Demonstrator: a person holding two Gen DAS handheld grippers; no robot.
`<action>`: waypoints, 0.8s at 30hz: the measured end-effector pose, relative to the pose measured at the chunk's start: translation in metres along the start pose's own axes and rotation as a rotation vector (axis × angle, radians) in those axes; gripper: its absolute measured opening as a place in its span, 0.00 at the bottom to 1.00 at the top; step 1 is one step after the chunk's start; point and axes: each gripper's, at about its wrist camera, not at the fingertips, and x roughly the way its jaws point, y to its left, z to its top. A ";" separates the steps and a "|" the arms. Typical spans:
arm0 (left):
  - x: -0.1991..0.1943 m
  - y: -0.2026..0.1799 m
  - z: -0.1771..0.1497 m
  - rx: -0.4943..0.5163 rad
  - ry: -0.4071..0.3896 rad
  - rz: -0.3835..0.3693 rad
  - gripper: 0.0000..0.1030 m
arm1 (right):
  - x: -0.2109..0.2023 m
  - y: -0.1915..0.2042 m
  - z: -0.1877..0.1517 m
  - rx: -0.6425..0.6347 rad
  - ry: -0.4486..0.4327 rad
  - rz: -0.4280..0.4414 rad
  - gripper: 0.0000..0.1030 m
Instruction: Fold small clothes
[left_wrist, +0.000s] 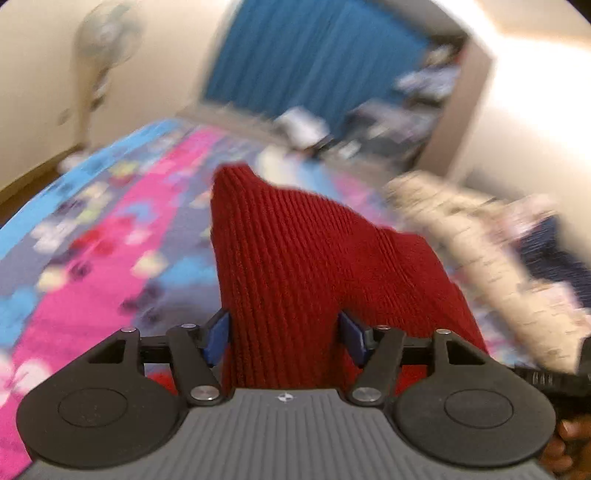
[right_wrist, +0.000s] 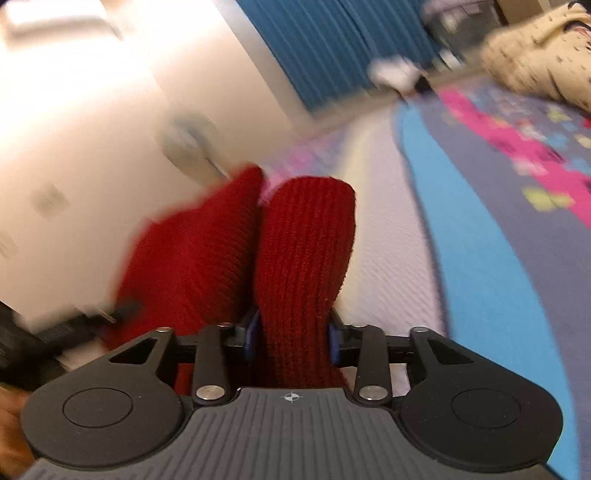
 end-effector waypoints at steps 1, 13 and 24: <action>0.005 0.001 -0.001 0.003 0.037 0.044 0.64 | 0.012 -0.006 -0.003 0.005 0.069 -0.059 0.38; -0.007 -0.068 -0.046 0.428 0.258 0.017 0.64 | 0.006 0.011 -0.010 -0.093 0.221 0.021 0.15; -0.073 -0.103 -0.088 0.518 0.263 0.101 0.76 | -0.029 0.044 -0.042 -0.247 0.220 -0.146 0.34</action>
